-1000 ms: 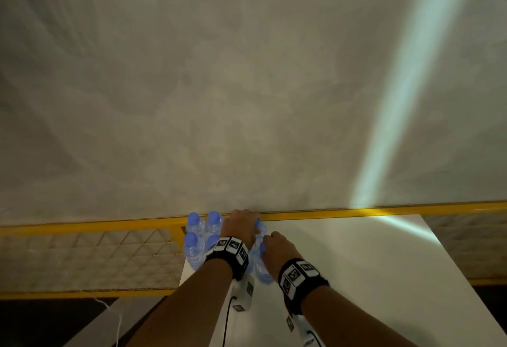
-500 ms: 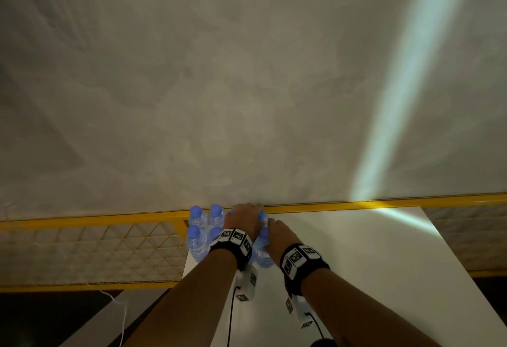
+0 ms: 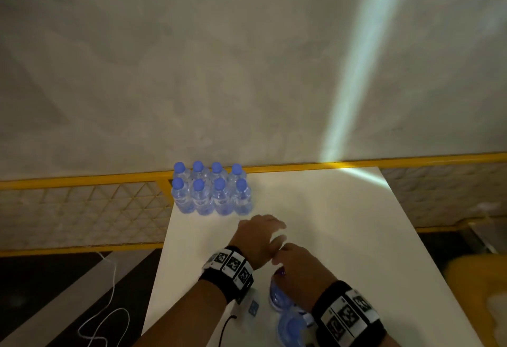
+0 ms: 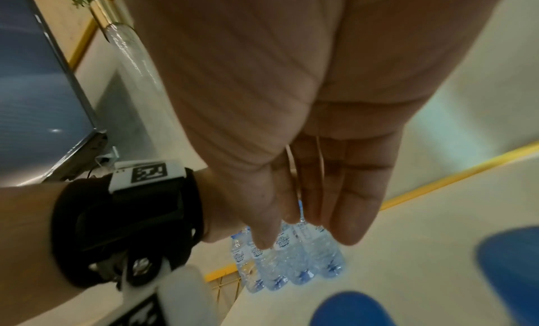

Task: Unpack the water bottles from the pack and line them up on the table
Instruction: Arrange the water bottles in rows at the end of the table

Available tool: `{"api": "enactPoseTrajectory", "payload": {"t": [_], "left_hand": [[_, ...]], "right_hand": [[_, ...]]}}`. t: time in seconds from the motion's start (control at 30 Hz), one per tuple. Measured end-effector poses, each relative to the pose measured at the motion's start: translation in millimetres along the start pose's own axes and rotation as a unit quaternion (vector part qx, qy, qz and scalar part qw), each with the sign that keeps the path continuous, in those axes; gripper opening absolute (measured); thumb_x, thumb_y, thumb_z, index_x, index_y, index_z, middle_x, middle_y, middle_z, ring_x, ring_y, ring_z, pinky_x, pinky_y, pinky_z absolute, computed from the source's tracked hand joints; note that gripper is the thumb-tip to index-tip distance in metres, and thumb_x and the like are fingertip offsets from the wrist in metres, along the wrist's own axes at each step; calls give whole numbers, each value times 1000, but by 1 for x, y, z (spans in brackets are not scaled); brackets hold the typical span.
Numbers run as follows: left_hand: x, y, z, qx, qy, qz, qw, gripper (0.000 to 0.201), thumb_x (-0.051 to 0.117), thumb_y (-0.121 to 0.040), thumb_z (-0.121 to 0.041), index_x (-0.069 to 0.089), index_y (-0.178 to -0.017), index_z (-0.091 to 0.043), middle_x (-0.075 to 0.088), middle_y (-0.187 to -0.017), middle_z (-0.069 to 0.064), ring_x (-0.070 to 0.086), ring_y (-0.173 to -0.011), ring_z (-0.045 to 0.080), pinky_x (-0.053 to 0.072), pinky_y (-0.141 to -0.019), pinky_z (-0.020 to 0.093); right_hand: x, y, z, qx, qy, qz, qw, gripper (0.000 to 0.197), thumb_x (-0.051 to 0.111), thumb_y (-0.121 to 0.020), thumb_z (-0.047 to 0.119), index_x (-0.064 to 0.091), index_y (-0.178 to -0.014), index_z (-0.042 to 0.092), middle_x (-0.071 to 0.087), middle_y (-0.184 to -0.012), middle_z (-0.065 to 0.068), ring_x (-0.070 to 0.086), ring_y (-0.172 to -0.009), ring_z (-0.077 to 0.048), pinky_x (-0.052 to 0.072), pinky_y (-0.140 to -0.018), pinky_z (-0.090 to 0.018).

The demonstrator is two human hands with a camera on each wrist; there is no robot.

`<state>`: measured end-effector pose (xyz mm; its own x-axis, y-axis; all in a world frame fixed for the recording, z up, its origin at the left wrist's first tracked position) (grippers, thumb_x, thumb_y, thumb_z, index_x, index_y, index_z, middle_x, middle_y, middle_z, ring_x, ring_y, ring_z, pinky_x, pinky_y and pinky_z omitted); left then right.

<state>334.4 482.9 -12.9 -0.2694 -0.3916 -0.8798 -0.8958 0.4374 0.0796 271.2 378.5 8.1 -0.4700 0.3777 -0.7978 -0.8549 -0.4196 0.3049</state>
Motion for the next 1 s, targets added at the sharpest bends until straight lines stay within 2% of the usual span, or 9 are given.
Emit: {"api": "enactPoseTrajectory", "payload": {"t": [0.13, 0.27, 0.37, 0.47, 0.57, 0.67, 0.83, 0.9, 1.0], "left_hand": [[28, 33, -20, 10, 59, 81, 995, 65, 37, -86, -61, 68, -127, -21, 66, -127, 2, 64, -108, 23, 53, -95, 40], [44, 57, -37, 24, -10, 137, 990, 54, 36, -90, -56, 72, -107, -20, 68, -105, 10, 65, -93, 30, 55, -84, 43], [49, 71, -41, 19, -31, 128, 991, 33, 52, -89, -48, 70, -93, -21, 65, -97, 6, 65, -86, 27, 57, -78, 43], [51, 82, -40, -19, 3, 109, 994, 30, 64, -87, -45, 66, -101, -19, 56, -104, 5, 62, -88, 27, 54, -82, 41], [54, 86, -42, -44, 8, 93, 995, 24, 65, -90, -26, 63, -110, -13, 51, -113, 8, 63, -88, 34, 54, -84, 45], [56, 85, -41, -45, -10, 78, 996, 18, 63, -90, -11, 60, -108, -10, 49, -113, 10, 64, -84, 37, 55, -80, 48], [39, 64, -30, -67, 22, 71, 995, 26, 66, -89, -22, 60, -114, -15, 50, -114, 9, 61, -94, 35, 53, -89, 46], [22, 48, -25, -66, 29, 58, 996, 31, 65, -92, -25, 59, -121, -15, 51, -118, 10, 59, -102, 34, 49, -94, 44], [-10, 19, -18, -53, 20, 18, 998, 33, 65, -94, -27, 58, -124, -15, 53, -119, 11, 58, -105, 33, 48, -95, 43]], "right_hand": [[14, 35, 5, -12, 27, 15, 999, 33, 55, -85, 17, 66, -116, 12, 58, -129, -3, 56, -117, -24, 46, -101, -34], [41, 59, 4, 7, 35, 49, 998, 36, 52, -85, 17, 63, -119, 17, 58, -130, -1, 57, -116, -25, 48, -98, -36], [54, 77, 2, 22, 53, 23, 998, 35, 49, -85, 21, 59, -118, 26, 57, -128, 6, 60, -107, -22, 52, -92, -40], [65, 91, 3, 33, 118, 22, 992, 37, 50, -89, 10, 52, -125, 16, 57, -124, -6, 60, -105, -26, 51, -89, -36], [68, 96, 2, 35, 133, 8, 991, 50, 51, -87, 2, 43, -135, 12, 52, -130, -9, 56, -112, -28, 47, -93, -36], [63, 96, 5, 34, 117, -5, 993, 41, 48, -90, 2, 48, -130, 12, 51, -128, -7, 54, -113, -25, 44, -92, -32], [49, 85, 3, 38, 75, -17, 996, 28, 52, -91, 10, 54, -118, 14, 56, -116, -4, 60, -100, -22, 45, -79, -29], [37, 75, 4, 44, 63, -21, 997, 21, 53, -91, 14, 56, -111, 13, 51, -104, -1, 54, -89, -20, 37, -73, -26], [10, 55, 6, 41, 50, -66, 996, 17, 56, -88, 23, 59, -103, 17, 51, -98, -1, 58, -88, -25, 41, -71, -29]]}}
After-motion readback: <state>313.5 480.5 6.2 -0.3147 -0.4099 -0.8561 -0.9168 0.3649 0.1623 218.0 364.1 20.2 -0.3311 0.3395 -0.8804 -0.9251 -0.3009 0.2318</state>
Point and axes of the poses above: each hand's wrist, its own y-axis away from the middle knuckle, its own x-axis out of the palm, z = x × y, the point moved 6 cm from there along -y, towards the middle knuckle
